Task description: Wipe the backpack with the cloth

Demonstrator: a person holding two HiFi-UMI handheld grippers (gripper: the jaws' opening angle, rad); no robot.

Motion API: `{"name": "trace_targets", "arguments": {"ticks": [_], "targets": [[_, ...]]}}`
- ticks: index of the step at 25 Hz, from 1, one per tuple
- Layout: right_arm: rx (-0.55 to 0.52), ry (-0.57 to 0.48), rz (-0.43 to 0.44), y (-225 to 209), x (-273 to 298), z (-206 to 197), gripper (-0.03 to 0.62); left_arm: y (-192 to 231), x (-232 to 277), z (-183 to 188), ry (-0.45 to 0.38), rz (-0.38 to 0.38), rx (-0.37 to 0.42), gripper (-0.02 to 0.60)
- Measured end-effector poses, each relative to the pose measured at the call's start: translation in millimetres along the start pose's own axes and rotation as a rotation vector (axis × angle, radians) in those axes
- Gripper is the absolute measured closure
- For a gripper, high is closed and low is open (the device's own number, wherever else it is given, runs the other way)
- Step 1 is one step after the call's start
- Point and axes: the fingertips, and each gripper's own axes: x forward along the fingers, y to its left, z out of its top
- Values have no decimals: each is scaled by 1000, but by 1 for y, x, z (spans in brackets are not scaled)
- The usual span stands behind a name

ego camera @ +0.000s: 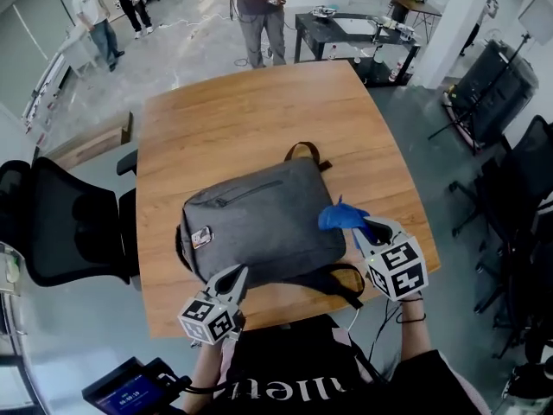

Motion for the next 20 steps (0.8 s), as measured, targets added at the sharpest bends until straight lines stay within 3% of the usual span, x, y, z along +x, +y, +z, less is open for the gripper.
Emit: {"name": "trace_targets", "arguments": {"ticks": [4, 12, 20], "targets": [[-24, -33, -23, -44, 47, 35, 531, 2, -1, 2, -27, 44, -13, 580], [20, -83, 39, -86, 131, 84, 531, 1, -11, -3, -93, 170, -53, 580], [-8, -55, 141, -72, 146, 47, 531, -4, -10, -15, -125, 262, -91, 580]]}}
